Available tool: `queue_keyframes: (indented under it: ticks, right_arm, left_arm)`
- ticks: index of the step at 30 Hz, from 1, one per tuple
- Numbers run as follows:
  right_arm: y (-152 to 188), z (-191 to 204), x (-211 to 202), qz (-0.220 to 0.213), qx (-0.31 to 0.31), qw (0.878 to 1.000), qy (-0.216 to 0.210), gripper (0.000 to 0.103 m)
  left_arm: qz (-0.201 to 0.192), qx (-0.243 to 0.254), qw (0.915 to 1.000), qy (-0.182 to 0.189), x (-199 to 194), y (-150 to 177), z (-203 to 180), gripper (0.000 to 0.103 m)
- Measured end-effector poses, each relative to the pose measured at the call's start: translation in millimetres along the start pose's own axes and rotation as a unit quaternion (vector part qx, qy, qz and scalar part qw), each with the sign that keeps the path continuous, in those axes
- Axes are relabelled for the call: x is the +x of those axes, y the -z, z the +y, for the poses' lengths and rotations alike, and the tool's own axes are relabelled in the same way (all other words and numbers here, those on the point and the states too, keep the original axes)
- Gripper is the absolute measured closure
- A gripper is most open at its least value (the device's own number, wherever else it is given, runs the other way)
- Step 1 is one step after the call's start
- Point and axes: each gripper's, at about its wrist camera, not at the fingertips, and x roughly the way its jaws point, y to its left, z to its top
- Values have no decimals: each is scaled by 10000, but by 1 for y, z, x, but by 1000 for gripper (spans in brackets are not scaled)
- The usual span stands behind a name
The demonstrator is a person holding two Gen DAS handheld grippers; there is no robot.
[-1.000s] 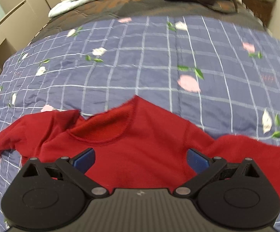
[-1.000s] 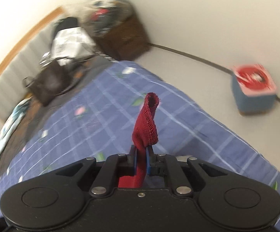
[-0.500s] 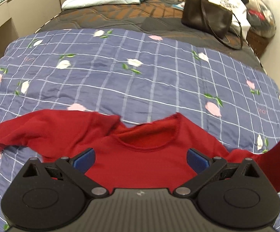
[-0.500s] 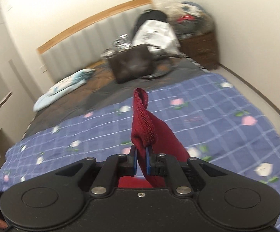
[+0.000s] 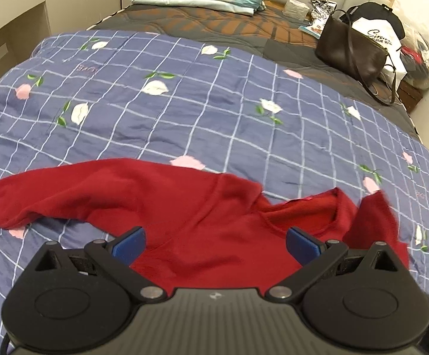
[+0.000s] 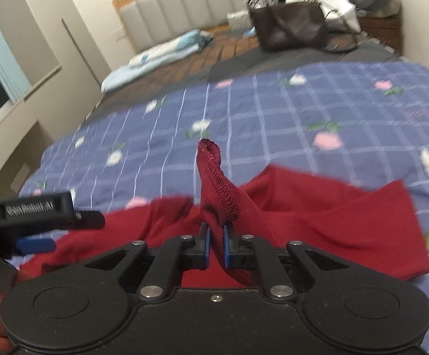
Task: Fold small clothes
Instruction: 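Lift the cuff and fold the sleeve across the sweater body with the right tool, then open the right tool to release the cuff onto the sweater body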
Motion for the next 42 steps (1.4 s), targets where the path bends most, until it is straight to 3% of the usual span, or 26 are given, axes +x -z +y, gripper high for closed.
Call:
queue_keyframes:
  ticks: [6, 9, 14, 17, 21, 24, 27, 32, 34, 42]
  right_arm:
    - [32, 16, 38, 331, -251, 9991, -40, 91]
    - [41, 11, 40, 480, -293, 9984, -52, 77]
    - [44, -24, 20, 475, -146, 9987, 64, 46]
    - [44, -53, 4, 341, -76, 9985, 412, 41]
    - [41, -105, -8, 174, 190, 9930, 1150, 40]
    - [36, -149, -9, 127, 600, 9859, 1558, 42]
    - [33, -185, -1, 182, 957, 9815, 1651, 49]
    - [35, -211, 9, 377, 1424, 9783, 1454, 89]
    - [37, -213, 3, 370, 1442, 9788, 1410, 95]
    - [43, -216, -1, 543, 1528, 9743, 1565, 95]
  left_arm:
    - [145, -12, 9999, 80, 27, 16, 8, 0]
    - [233, 38, 9996, 128, 35, 23, 1, 0]
    - [345, 129, 9991, 214, 46, 31, -19, 0]
    - [426, 304, 9985, 162, 56, 36, -36, 0]
    - [594, 723, 9954, -205, 77, 48, -61, 0]
    - [698, 937, 9922, -428, 90, 58, -72, 0]
    - [866, 996, 9889, -688, 102, 66, -75, 0]
    - [1014, 876, 9877, -805, 110, 75, -71, 0]
    - [1015, 826, 9882, -791, 108, 76, -71, 0]
    - [749, 381, 9946, -609, 82, 68, -49, 0]
